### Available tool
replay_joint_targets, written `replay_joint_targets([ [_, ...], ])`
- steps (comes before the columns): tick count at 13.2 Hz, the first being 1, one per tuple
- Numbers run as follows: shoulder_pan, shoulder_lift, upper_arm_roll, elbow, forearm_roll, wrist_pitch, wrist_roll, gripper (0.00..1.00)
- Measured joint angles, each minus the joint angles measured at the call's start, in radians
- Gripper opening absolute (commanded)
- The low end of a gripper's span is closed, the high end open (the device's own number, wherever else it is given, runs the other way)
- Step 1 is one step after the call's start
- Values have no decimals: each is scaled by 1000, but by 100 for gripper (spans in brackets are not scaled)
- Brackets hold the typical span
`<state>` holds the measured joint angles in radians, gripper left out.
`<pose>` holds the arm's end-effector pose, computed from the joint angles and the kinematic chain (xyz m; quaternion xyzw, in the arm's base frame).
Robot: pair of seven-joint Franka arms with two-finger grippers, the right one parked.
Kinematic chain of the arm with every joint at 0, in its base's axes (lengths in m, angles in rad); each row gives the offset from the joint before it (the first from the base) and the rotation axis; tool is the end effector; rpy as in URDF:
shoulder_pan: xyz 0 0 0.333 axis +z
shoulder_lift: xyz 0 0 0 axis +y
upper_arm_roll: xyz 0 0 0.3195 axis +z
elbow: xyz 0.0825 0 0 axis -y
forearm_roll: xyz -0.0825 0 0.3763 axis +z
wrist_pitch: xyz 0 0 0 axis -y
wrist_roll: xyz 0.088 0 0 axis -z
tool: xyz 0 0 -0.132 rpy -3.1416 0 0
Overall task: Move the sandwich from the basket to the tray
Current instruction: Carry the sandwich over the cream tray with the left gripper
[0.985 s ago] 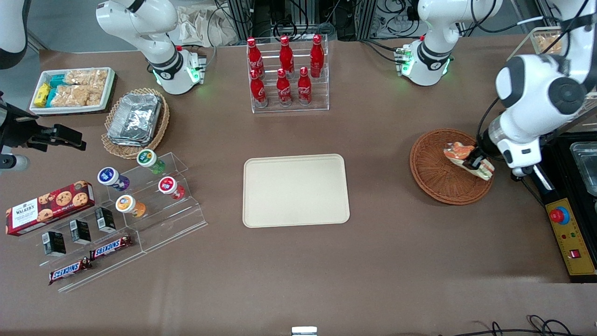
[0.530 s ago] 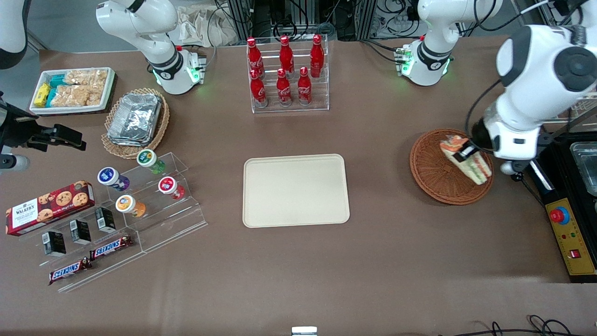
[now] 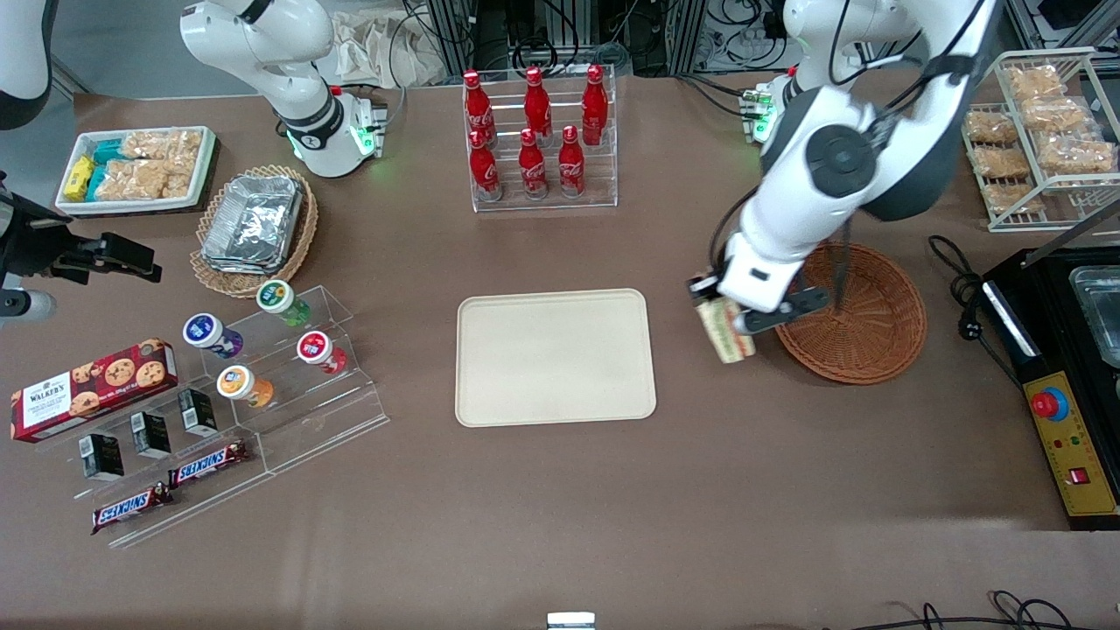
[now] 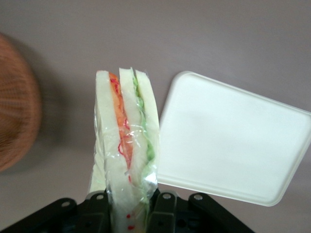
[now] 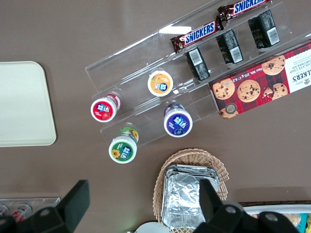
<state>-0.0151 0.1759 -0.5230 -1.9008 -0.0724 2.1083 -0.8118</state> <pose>0.5154 -0.3011 0.4079 0.9842 0.1579 -0.0260 0.0754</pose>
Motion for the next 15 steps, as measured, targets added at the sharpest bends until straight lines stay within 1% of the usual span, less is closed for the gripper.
replay_joint_targets([
  [2, -21, 86, -27, -1, 10, 87, 15, 0],
  [5, -59, 209, -28, -1, 75, 202, 26, 0],
  [7, -78, 267, -28, -1, 105, 247, 28, 0],
  [10, -97, 296, -28, 0, 132, 262, 29, 0],
  [15, -111, 357, -28, 0, 203, 332, 29, 0],
])
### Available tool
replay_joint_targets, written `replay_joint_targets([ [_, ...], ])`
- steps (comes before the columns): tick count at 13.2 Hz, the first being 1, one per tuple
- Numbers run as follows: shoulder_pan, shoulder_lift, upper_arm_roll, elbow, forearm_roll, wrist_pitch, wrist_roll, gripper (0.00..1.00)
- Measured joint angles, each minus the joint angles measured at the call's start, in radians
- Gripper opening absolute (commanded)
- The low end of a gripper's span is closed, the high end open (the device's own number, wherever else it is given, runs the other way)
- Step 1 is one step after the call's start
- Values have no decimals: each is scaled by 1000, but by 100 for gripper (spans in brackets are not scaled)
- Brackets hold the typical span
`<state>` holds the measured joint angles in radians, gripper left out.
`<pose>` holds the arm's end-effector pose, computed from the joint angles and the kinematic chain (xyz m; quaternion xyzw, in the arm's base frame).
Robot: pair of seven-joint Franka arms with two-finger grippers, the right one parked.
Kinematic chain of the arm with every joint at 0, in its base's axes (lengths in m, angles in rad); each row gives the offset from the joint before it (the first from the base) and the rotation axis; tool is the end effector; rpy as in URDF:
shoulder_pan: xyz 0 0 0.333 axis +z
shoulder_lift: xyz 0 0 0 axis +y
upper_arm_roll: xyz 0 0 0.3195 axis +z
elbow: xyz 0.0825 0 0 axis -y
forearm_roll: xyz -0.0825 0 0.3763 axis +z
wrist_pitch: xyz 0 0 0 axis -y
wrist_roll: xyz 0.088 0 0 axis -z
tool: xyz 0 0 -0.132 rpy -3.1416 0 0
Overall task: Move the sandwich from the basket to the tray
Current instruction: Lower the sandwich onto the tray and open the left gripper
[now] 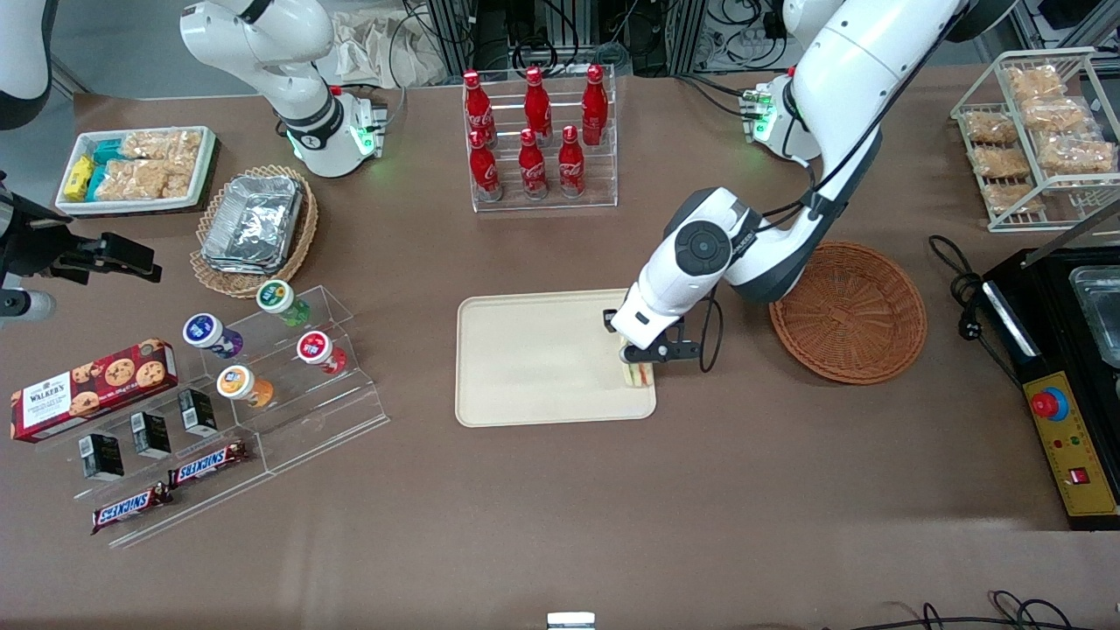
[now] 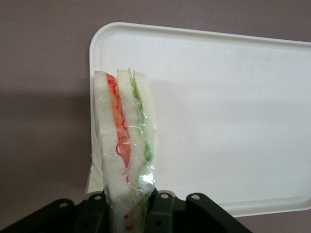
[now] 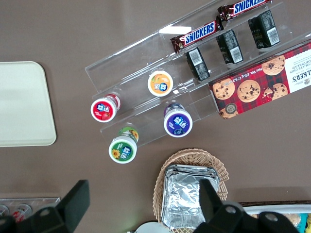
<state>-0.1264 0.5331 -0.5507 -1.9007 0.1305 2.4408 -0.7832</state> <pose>0.5090 -0.3837 0.2478 0.9941 0.0419 -0.0250 0.0969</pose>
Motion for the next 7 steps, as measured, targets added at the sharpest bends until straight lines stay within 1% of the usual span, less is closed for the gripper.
replay_joint_targets([
  [3, -5, 38, 0, 2, 39, 32, -4, 0],
  [4, -6, 46, 0, 3, 46, 35, -5, 14],
  [5, -6, 52, 0, 4, 49, 39, -5, 60],
  [6, -6, 57, 1, 5, 50, 40, -5, 100],
  [7, -7, 62, 1, 5, 55, 45, -5, 100],
])
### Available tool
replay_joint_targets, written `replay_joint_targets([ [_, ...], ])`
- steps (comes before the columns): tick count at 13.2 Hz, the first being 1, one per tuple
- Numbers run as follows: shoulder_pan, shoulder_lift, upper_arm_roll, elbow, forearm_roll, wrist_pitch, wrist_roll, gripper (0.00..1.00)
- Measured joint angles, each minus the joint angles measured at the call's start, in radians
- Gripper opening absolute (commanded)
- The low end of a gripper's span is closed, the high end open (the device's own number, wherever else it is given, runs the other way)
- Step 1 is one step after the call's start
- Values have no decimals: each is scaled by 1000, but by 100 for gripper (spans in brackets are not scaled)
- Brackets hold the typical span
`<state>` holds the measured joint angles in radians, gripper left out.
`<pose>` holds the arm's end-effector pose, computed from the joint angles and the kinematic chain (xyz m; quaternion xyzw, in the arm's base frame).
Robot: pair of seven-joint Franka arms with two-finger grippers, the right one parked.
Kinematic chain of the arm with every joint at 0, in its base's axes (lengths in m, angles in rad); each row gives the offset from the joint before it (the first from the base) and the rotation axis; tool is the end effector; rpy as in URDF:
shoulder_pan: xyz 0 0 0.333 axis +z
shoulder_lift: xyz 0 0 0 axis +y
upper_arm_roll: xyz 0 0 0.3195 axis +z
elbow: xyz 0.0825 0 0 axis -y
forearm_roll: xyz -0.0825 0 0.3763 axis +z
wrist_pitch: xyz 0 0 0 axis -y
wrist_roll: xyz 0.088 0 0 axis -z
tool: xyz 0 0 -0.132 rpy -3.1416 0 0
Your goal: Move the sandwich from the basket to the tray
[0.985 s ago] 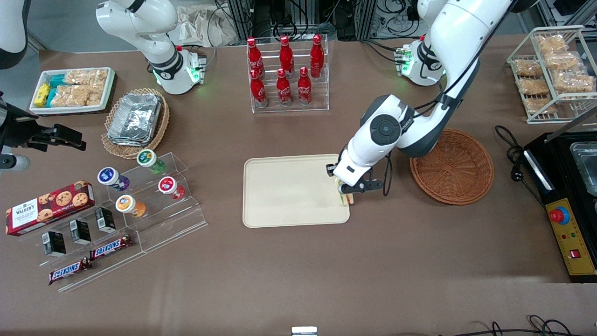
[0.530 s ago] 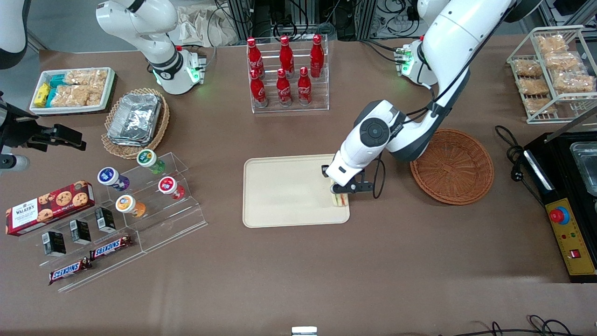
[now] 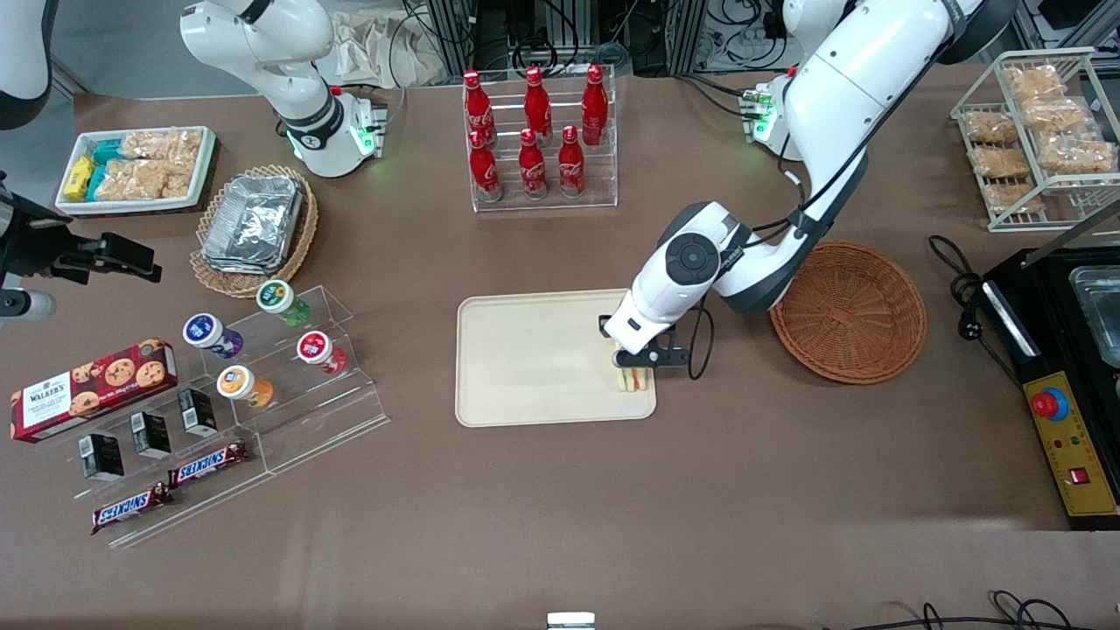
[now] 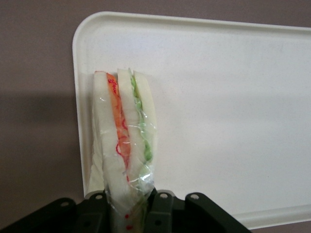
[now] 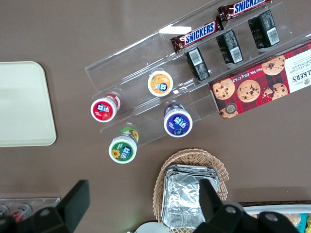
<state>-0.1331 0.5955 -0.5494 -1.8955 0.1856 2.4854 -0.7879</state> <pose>0.5077 -0.3887 0.2193 0.9947 0.0265 -0.0240 0.0960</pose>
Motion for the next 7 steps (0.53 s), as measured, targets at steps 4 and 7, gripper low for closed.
replay_joint_targets([
  [4, 0, 6, 1, 3, 26, 4, -18, 100],
  [7, 0, 6, 1, 13, 28, 4, -58, 100],
])
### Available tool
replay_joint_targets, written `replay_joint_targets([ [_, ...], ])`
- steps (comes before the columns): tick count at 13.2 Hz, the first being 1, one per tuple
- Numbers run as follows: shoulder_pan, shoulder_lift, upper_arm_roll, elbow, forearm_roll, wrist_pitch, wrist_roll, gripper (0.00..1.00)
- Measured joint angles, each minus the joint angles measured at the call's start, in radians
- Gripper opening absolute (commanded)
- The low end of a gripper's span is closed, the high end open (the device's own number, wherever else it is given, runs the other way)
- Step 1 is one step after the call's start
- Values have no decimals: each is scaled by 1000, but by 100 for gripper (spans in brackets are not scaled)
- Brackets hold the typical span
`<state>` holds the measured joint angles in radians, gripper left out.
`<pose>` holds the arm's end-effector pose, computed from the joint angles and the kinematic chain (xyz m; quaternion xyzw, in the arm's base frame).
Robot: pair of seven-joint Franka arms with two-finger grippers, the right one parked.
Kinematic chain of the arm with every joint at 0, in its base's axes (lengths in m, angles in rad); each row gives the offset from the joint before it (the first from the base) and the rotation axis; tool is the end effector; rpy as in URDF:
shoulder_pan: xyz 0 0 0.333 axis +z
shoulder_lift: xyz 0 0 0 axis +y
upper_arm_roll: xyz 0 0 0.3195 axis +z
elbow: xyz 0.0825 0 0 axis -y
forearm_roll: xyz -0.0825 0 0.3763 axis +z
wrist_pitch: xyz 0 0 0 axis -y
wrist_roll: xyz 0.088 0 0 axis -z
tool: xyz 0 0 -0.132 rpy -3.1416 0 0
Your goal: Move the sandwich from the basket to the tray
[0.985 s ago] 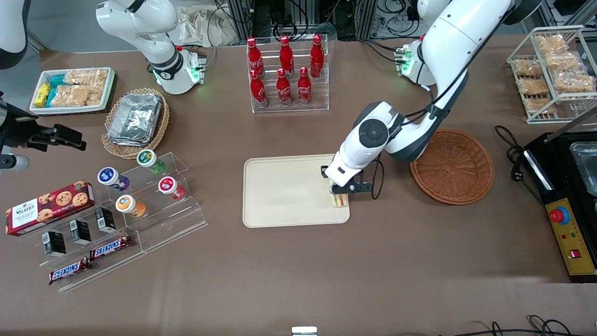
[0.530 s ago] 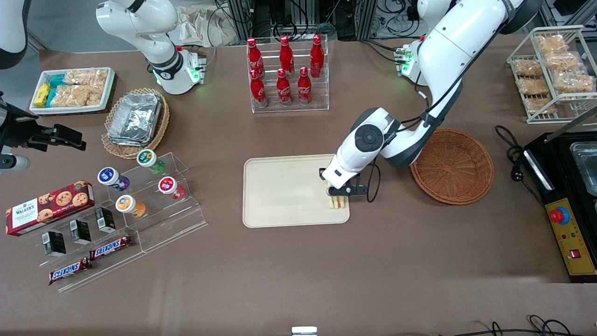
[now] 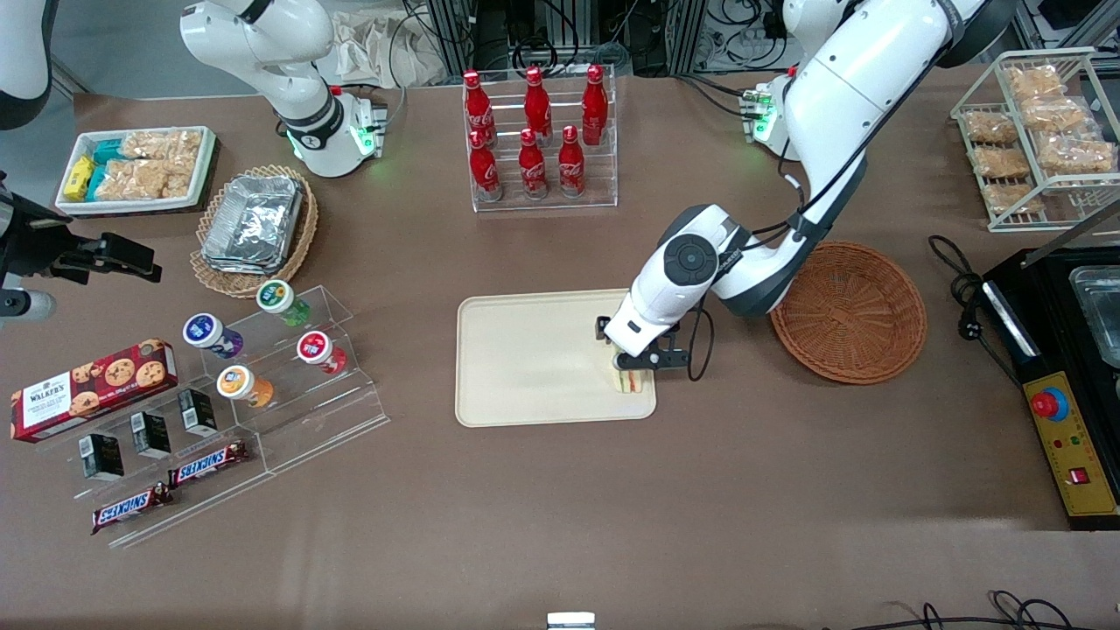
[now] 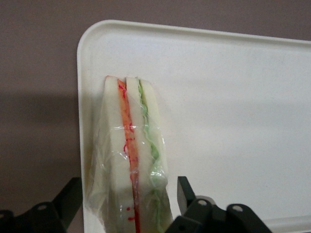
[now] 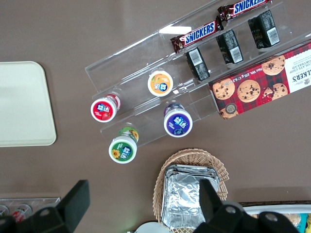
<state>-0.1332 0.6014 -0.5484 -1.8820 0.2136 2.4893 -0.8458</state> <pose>0.5127 -0.3896 0.2215 0.9943 0.0469 -0.0158 0.0941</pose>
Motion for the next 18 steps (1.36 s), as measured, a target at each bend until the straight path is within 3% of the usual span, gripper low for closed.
replay_joint_targets([
  [3, 1, -22, 0, 20, 1, -67, -8, 100],
  [8, 47, -179, 1, 137, -9, -431, -11, 100],
  [11, 101, -317, 25, 149, -121, -559, 76, 100],
  [14, 48, -481, 246, 129, -231, -646, 247, 100],
  [18, 34, -665, 465, 0, -256, -653, 556, 100],
])
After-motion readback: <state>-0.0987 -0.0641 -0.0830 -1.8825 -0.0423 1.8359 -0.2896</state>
